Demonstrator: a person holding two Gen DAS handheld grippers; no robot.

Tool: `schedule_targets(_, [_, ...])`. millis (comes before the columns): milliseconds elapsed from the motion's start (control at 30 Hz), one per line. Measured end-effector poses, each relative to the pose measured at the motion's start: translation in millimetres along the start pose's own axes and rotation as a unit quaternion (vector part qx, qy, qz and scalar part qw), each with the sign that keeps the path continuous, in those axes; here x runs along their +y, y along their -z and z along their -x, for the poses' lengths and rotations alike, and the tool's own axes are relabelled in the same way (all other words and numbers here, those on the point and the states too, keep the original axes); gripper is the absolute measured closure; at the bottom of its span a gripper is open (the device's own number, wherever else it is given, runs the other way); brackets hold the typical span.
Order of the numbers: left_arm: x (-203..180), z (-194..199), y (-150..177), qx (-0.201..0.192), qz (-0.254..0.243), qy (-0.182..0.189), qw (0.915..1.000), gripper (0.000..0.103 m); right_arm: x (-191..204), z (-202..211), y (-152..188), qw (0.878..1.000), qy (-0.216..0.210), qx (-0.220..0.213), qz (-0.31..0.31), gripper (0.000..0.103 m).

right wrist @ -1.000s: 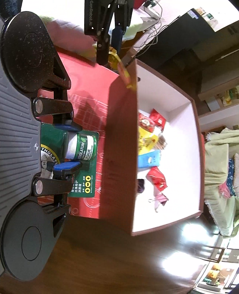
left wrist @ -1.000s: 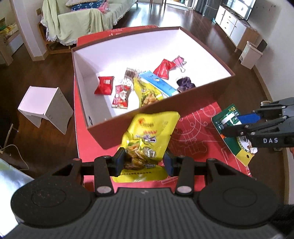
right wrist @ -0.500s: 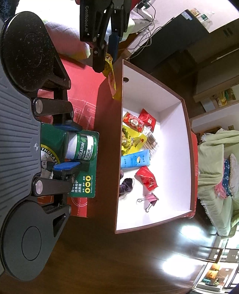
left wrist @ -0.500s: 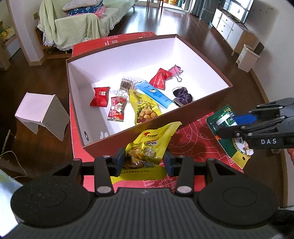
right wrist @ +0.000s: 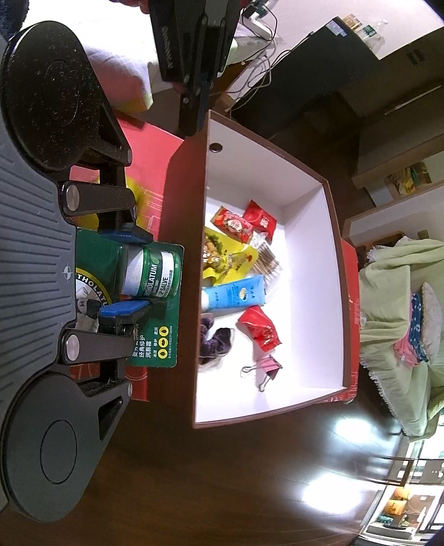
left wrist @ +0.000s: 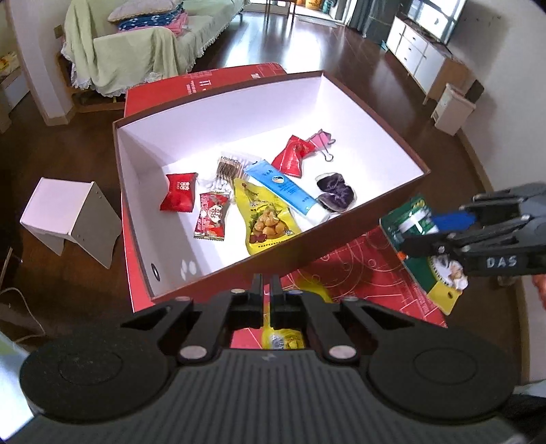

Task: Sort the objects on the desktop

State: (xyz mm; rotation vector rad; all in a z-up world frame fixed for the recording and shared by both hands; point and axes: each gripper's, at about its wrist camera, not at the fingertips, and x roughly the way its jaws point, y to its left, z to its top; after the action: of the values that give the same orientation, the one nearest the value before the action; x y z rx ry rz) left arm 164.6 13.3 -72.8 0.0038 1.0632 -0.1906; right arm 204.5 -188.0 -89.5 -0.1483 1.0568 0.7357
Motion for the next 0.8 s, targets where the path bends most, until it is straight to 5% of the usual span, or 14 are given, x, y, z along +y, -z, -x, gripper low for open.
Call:
schedule_targets(400, [5.7,-11.1,19.9,0.016,-0.005,0.003,0.9999,0.093,-4.4,-4.5,2.4,1.0,0.001,0.007,-0.011,0.069])
schedule_targets(633, [10.2,-9.1,40.0,0.016,-0.011,-0.01,0.9998,0.066,-4.3,6.2,9.2,1.0,0.005,-0.002,-0.017,0.069])
schedule_targets(800, [8.0,-18.0,62.9,0.039,-0.02,-0.002,0.999,0.062,-8.5,6.7,20.4,1.0,0.005,0.006,-0.03,0.069])
